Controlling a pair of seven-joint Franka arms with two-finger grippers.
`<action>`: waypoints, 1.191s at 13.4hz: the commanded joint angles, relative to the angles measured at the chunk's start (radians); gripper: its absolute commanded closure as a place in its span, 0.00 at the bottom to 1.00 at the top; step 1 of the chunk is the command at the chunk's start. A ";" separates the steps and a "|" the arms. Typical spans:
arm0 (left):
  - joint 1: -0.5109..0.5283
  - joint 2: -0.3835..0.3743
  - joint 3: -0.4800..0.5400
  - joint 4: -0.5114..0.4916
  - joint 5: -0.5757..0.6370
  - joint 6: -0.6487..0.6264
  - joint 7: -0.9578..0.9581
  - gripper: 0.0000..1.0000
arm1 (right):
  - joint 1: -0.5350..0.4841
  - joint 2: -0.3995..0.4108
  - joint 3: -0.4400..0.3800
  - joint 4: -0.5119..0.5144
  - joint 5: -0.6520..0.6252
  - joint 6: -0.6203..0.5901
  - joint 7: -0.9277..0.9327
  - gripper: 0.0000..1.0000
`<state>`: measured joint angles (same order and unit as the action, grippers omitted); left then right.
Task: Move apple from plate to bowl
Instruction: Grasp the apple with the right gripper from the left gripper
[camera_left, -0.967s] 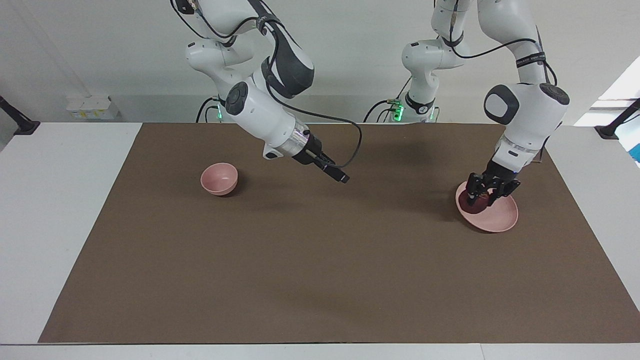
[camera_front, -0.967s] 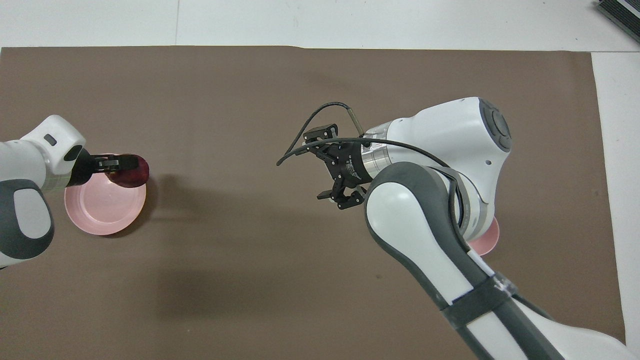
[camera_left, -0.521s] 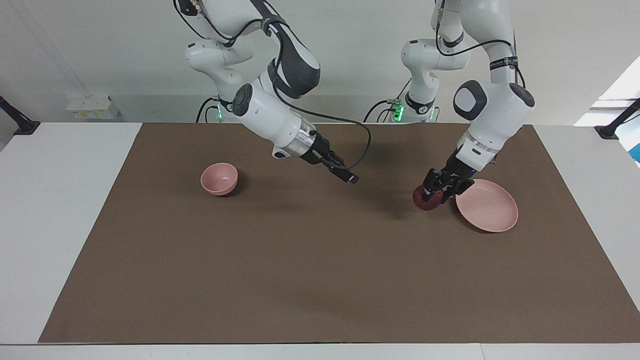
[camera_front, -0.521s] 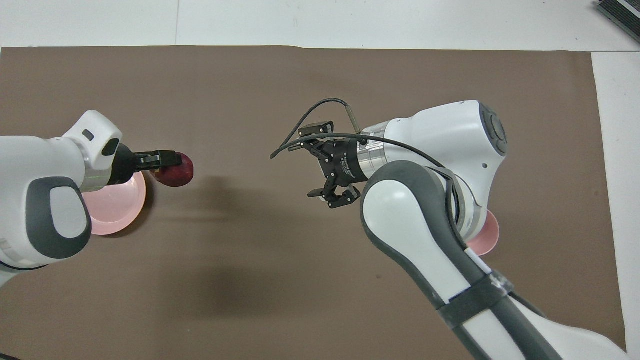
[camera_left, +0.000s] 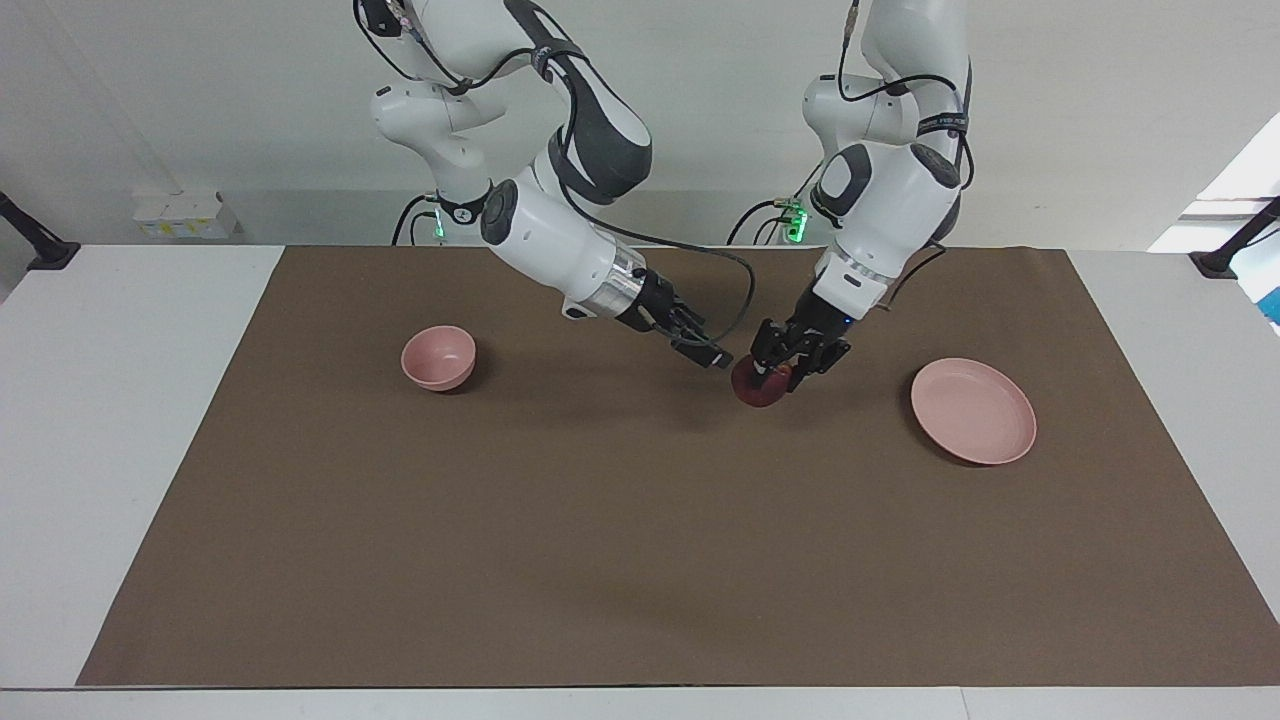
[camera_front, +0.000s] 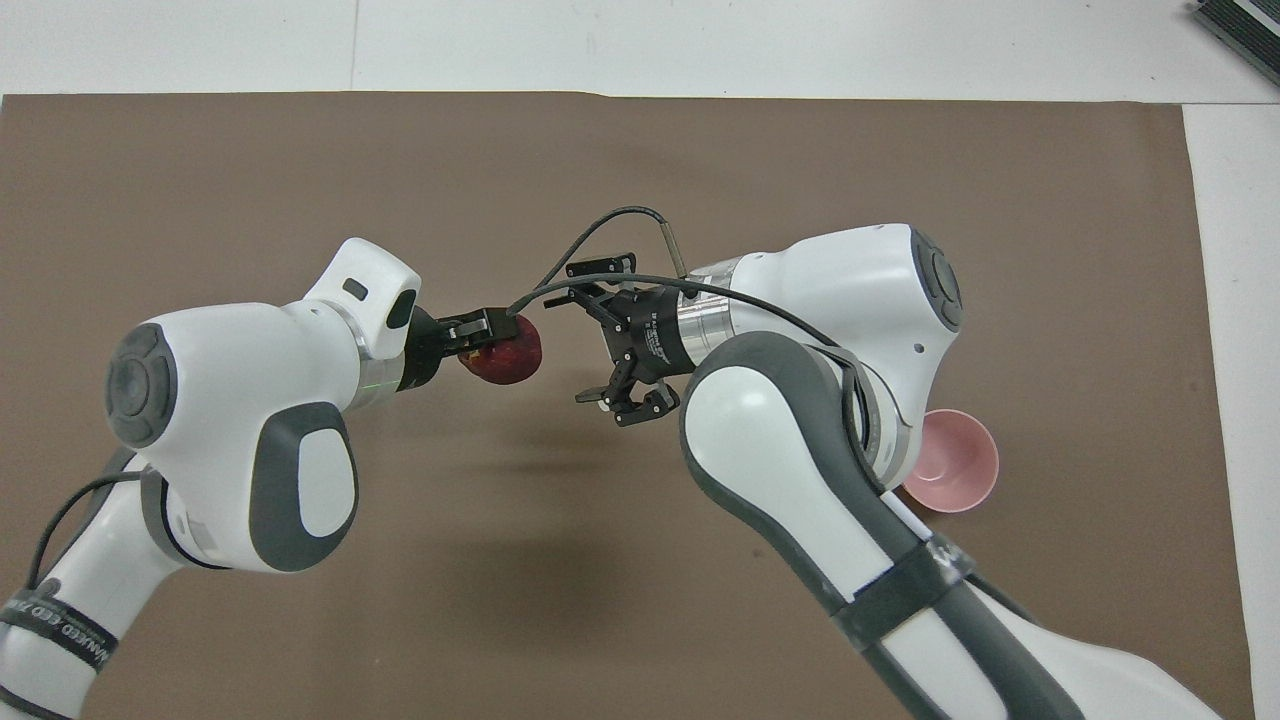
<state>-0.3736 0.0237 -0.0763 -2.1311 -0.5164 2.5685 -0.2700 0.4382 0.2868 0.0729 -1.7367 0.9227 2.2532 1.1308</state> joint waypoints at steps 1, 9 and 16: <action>-0.015 -0.008 -0.020 0.007 -0.022 0.045 -0.066 1.00 | 0.002 0.017 0.001 0.014 0.028 0.023 0.012 0.00; -0.022 -0.070 -0.059 0.007 -0.022 0.030 -0.167 1.00 | -0.009 0.072 0.001 0.009 0.051 0.014 0.014 0.00; -0.038 -0.074 -0.073 0.007 -0.022 0.012 -0.190 1.00 | -0.001 0.072 0.001 0.014 0.099 0.019 -0.017 0.77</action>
<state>-0.3917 -0.0348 -0.1545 -2.1211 -0.5188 2.5969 -0.4497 0.4370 0.3526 0.0697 -1.7349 0.9958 2.2573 1.1314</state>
